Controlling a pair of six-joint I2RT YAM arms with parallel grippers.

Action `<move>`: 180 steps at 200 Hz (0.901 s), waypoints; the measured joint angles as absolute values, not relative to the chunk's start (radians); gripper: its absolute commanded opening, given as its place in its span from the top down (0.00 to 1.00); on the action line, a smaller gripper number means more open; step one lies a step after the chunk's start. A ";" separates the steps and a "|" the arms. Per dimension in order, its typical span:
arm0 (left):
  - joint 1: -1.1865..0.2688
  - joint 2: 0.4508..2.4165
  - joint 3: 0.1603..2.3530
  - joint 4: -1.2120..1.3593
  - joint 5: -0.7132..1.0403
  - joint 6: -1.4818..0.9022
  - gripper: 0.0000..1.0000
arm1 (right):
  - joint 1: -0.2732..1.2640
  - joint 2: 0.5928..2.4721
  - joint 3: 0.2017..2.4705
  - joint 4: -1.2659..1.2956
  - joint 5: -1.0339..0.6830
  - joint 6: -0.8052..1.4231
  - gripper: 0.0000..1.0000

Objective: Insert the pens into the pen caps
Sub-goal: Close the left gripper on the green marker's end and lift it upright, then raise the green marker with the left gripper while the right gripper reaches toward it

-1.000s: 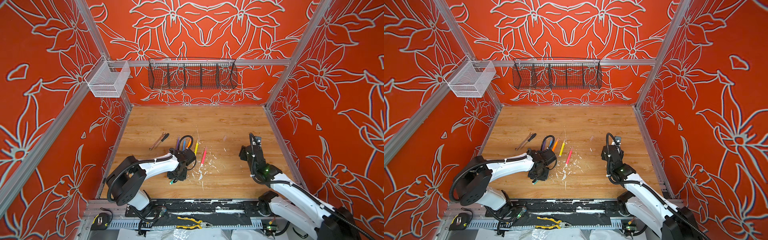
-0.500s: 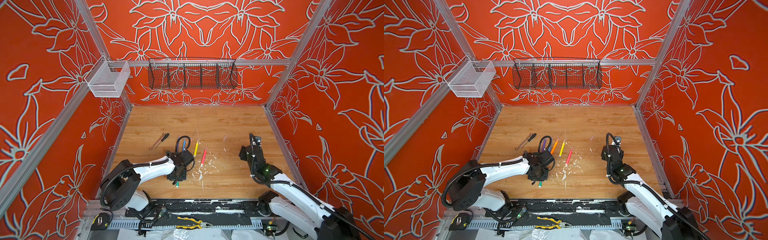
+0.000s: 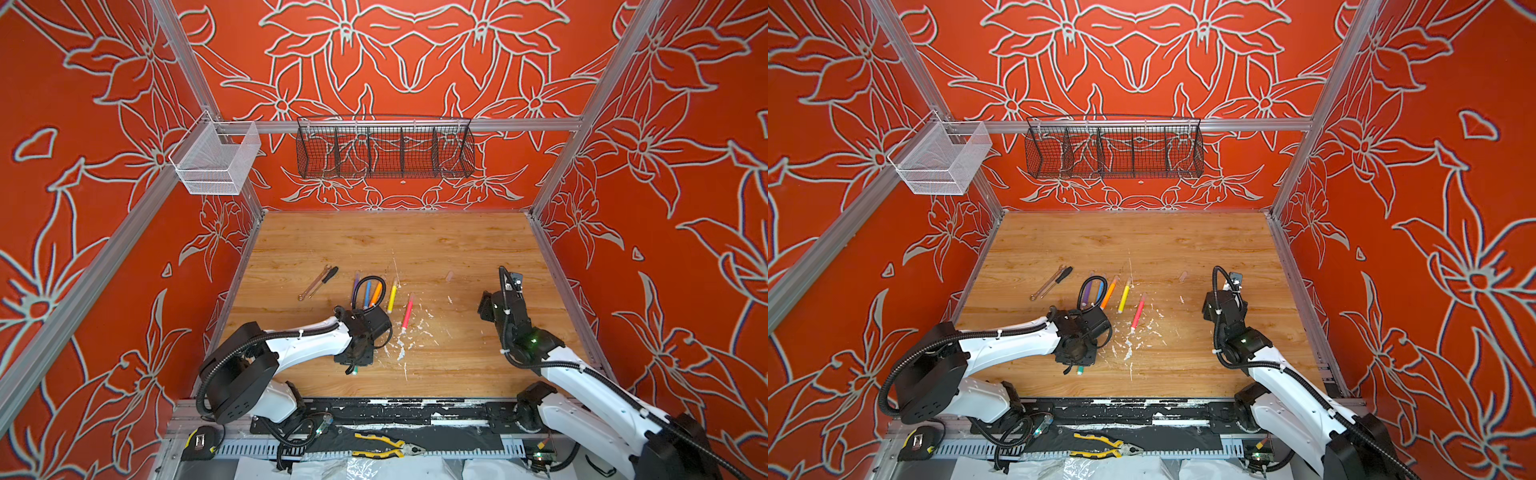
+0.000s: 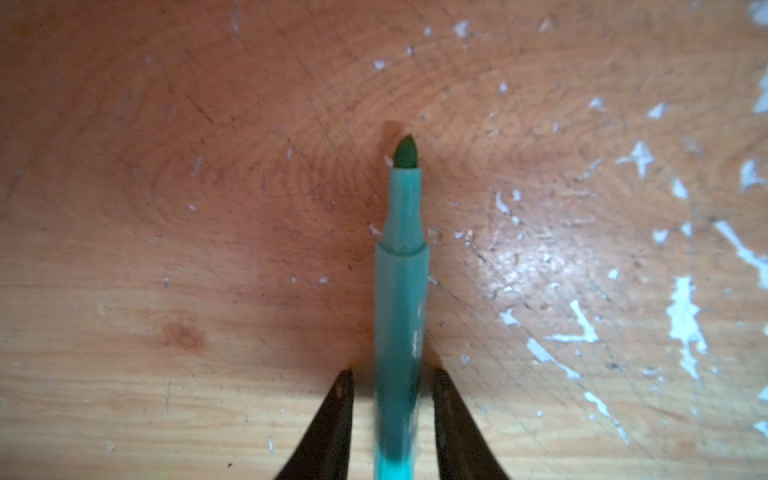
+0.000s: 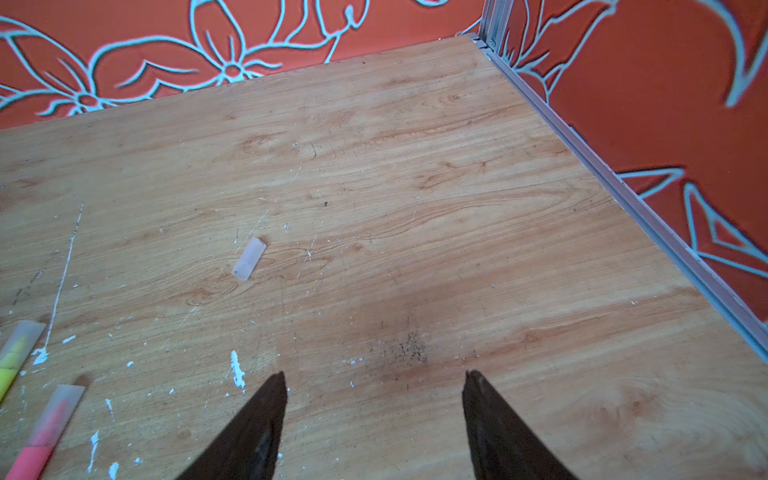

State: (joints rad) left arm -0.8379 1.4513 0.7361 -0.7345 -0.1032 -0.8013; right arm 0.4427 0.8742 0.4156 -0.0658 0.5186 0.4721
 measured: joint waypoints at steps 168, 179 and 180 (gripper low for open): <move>-0.866 1.464 0.822 -0.797 -0.081 -0.773 0.89 | 0.443 0.816 0.412 -0.121 0.503 0.487 0.32; -0.867 1.461 0.890 -0.817 -0.089 -0.745 0.89 | 0.443 0.783 0.413 -0.149 0.477 0.500 0.32; -0.867 1.461 0.902 -0.819 -0.091 -0.743 0.89 | 0.443 0.781 0.414 -0.152 0.474 0.500 0.32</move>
State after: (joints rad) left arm -0.8669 1.4612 0.9020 -0.8188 -0.0910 -0.7433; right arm 0.4427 0.7815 0.4137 -0.1516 0.4744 0.5003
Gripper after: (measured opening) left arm 0.132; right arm 0.679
